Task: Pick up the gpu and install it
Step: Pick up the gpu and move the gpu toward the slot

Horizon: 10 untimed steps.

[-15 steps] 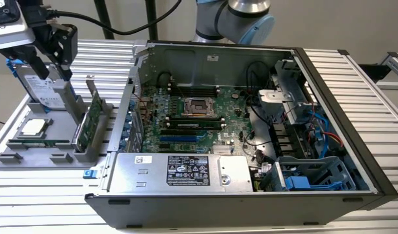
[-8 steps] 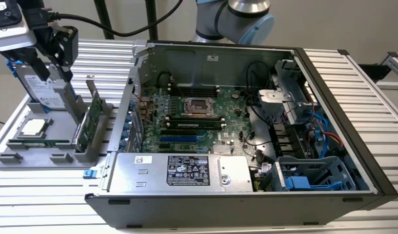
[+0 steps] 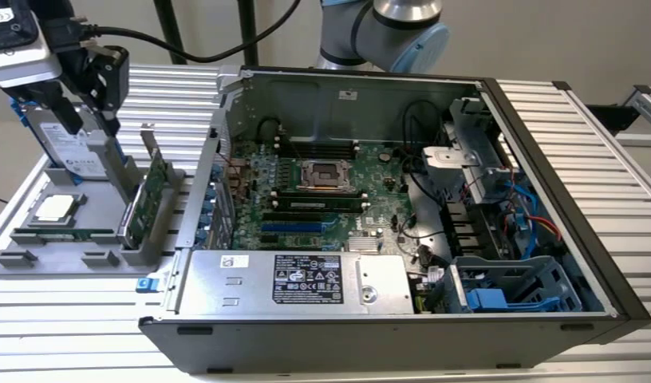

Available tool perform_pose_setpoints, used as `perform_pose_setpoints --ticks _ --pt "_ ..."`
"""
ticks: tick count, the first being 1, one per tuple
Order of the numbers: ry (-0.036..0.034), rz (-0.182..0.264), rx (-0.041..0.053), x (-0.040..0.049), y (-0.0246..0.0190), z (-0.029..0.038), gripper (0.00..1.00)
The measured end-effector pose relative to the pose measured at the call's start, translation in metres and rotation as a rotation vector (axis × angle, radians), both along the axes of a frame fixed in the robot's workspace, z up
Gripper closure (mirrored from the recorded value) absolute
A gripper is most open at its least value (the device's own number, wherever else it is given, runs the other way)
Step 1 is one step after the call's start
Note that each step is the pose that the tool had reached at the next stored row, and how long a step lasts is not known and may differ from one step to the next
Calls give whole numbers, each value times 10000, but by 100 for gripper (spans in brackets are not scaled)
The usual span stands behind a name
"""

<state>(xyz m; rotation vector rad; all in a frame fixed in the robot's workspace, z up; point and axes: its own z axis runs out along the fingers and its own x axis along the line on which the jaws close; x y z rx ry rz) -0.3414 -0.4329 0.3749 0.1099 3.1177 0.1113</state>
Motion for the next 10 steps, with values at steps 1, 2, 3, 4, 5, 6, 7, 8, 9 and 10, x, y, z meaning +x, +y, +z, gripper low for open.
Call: perform_pose_setpoints --ticks 1,2,3,4,5,6,7,8,9,10 --pt "0 0 1 0 0 -5 0" --pt "0 -1 1 0 0 -9 0" --pt "0 0 0 0 0 -13 0" --pt "0 0 0 0 0 -18 0" --pt "-1 0 1 0 0 -23 0" --pt "-1 0 1 0 0 -27 0" --pt "1 0 0 0 0 -30 0" --pt "0 0 0 0 0 -33 0" --pt "0 0 0 0 0 -36 0" --pt "0 0 0 0 0 -38 0"
